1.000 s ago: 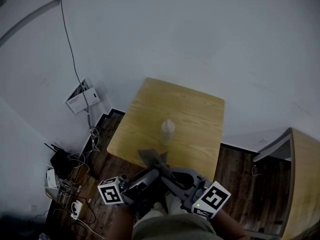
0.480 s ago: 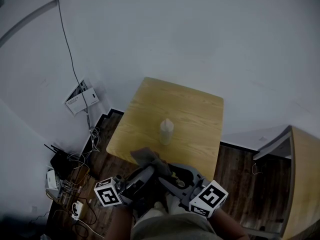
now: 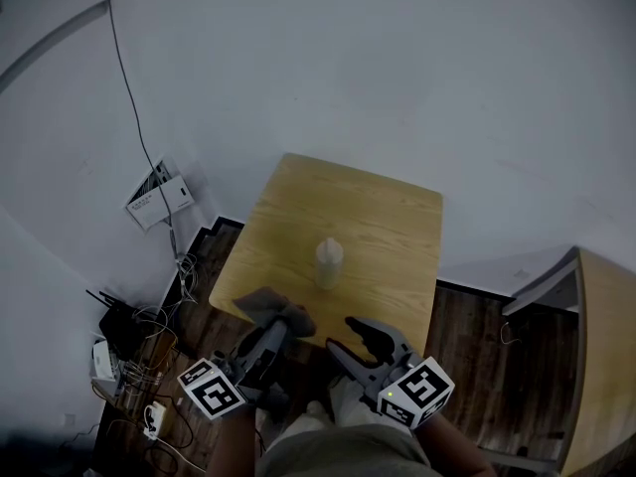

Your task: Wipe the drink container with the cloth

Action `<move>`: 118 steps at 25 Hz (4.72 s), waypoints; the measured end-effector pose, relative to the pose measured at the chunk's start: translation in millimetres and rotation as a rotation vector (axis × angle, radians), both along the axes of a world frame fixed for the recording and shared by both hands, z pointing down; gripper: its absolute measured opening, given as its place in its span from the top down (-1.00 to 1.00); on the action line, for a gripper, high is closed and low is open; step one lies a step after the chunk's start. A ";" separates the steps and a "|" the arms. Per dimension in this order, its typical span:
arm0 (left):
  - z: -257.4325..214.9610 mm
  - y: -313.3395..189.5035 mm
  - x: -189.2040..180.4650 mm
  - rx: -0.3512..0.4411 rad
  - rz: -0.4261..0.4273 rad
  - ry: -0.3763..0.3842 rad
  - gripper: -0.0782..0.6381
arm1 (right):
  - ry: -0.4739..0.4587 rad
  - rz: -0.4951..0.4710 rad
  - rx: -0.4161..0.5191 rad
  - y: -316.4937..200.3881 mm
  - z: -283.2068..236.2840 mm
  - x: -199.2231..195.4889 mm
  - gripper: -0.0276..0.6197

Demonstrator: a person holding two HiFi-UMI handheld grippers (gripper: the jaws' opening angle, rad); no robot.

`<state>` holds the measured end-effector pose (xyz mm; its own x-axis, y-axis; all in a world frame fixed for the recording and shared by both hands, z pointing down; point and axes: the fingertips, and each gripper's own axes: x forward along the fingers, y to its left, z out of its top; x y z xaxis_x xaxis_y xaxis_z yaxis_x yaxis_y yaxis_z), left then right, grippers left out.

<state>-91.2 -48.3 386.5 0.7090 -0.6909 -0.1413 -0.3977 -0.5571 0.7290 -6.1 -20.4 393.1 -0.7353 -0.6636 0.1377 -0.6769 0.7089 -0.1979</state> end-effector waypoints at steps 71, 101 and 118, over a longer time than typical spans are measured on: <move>207.3 -137.7 58.4 -0.231 -0.108 -0.887 0.72 | 0.099 0.231 -0.226 -91.0 94.3 85.8 0.88; 256.3 -146.2 52.0 -0.322 -0.032 -1.001 0.72 | 0.111 0.223 -0.231 -104.6 99.2 74.9 0.88; 201.8 -132.2 24.3 -0.236 0.000 -0.888 0.72 | 0.102 0.313 -0.201 -75.0 86.6 59.4 0.88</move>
